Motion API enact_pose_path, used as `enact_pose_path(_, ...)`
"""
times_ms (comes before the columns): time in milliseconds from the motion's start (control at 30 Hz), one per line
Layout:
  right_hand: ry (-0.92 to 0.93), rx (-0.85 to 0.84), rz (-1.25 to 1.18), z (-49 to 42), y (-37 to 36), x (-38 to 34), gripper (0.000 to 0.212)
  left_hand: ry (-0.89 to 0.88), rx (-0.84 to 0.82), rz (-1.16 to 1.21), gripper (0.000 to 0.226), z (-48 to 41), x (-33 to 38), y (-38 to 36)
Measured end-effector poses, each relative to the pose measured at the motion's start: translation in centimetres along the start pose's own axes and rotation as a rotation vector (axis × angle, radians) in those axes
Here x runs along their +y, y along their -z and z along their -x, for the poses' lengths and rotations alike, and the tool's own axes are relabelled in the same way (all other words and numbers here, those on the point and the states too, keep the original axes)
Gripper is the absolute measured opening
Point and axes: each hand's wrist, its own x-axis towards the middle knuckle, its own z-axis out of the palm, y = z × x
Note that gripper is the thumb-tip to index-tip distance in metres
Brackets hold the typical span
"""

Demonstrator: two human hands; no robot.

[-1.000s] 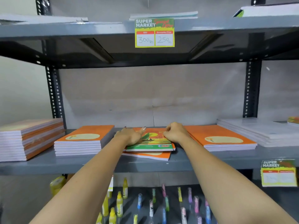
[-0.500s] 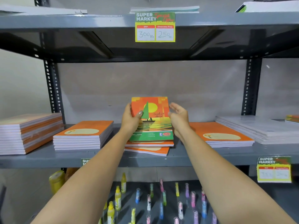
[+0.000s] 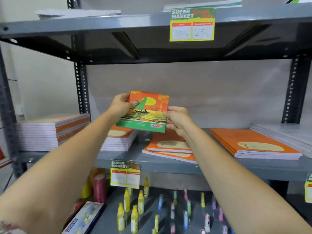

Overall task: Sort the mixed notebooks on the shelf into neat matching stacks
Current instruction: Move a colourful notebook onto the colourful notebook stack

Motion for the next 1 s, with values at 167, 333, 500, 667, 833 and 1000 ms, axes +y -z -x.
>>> enact_pose_path(167, -0.009, 0.087, 0.039, -1.4, -7.9, 1.6, 0.008, 0.086, 0.049, -0.170, 0.045, -1.3, -2.9, 6.8)
enact_pose_path(333, 0.003, 0.159, 0.357, -3.0, -11.4, 3.9, 0.012, 0.215, -0.010, -0.366, 0.031, -1.9, -7.0, 9.8)
enact_pose_path(500, -0.041, 0.032, 0.716, -3.1, -12.1, 5.4, 0.007, 0.323, -0.290, -0.706, 0.051, -1.6, -9.1, 9.6)
enact_pose_path(667, -0.032, 0.058, 0.777, -3.9, -12.4, 6.0, 0.019, 0.334, -0.346, -0.782, 0.052, -1.6, -9.9, 9.6)
enact_pose_path(833, -0.015, 0.062, 0.769, -4.0, -11.4, 5.7, 0.025, 0.363, -0.305, -0.718, 0.056, -1.6, -9.8, 9.5)
enact_pose_path(1000, 0.010, 0.181, 1.048, -3.9, -2.3, 3.0, 0.020, 0.203, -0.043, -0.495, 0.061, -1.3, -7.4, 8.7)
